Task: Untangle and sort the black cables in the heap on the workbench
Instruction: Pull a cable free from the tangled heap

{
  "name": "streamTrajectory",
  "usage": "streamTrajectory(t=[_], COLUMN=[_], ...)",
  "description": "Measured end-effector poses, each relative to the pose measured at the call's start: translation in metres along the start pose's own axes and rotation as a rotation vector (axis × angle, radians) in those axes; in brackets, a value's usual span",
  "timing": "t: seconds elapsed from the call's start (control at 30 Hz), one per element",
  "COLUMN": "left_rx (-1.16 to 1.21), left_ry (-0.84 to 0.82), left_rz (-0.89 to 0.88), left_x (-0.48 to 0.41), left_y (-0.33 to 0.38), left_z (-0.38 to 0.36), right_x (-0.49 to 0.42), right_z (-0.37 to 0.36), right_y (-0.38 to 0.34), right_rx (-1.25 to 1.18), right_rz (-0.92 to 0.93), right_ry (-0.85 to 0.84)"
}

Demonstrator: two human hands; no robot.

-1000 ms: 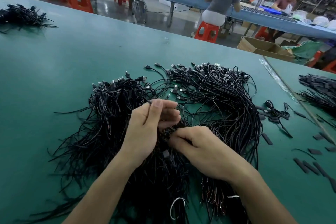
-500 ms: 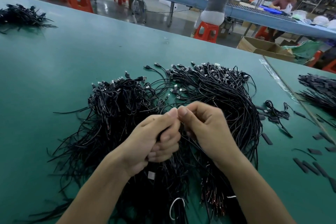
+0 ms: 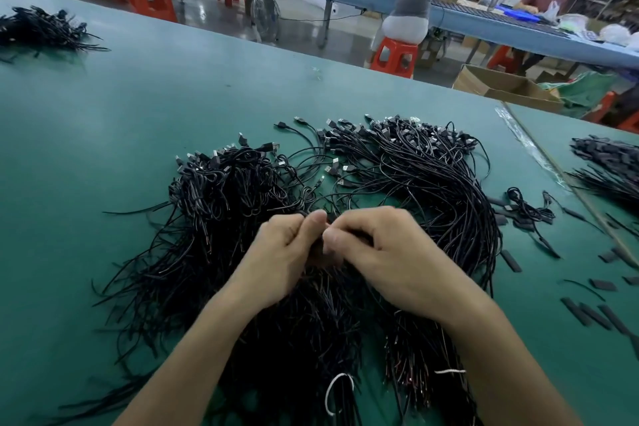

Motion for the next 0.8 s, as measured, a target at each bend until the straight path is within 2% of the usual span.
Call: streamTrajectory(t=[0.07, 0.13, 0.3, 0.37, 0.43, 0.53, 0.63, 0.7, 0.8], left_rx=[0.203, 0.284, 0.786, 0.937, 0.997, 0.932, 0.572, 0.275, 0.027], left_ry=[-0.174, -0.268, -0.501, -0.505, -0.372, -0.103, 0.085, 0.108, -0.047], left_rz=[0.094, 0.112, -0.03, -0.124, -0.198, -0.25, -0.207, -0.123, -0.002], left_x=[0.002, 0.006, 0.013, 0.012, 0.009, 0.003, 0.0, 0.0, 0.004], left_y=[0.003, 0.007, 0.02, 0.023, 0.023, 0.018, 0.006, 0.004, 0.01], left_z=[0.0, 0.003, 0.012, 0.013, 0.01, 0.006, 0.007, 0.008, 0.003], right_x=[-0.002, -0.004, -0.007, -0.008, -0.008, -0.004, 0.003, 0.008, 0.012], right_z=[0.007, 0.011, 0.001, -0.008, -0.017, -0.022, -0.019, -0.013, 0.001], right_y=[0.0, 0.004, 0.011, 0.011, 0.008, 0.004, 0.001, 0.0, 0.0], right_rx=[-0.047, -0.152, -0.319, -0.304, -0.217, -0.044, 0.074, 0.11, 0.058], right_rz=[0.06, 0.09, 0.048, 0.001, -0.019, -0.063, -0.088, -0.05, 0.001], right_ry=[0.12, 0.207, 0.232, 0.161, 0.043, -0.09, -0.233, -0.239, -0.103])
Point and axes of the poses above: each hand's wrist, its own x-axis away from the middle knuckle, its own z-axis out of the back of the hand, y = z × x, the point moved 1 cm from there along -x, towards the middle knuckle, and after that the axes turned 15 degrees about -y, right-handed, at the moved point
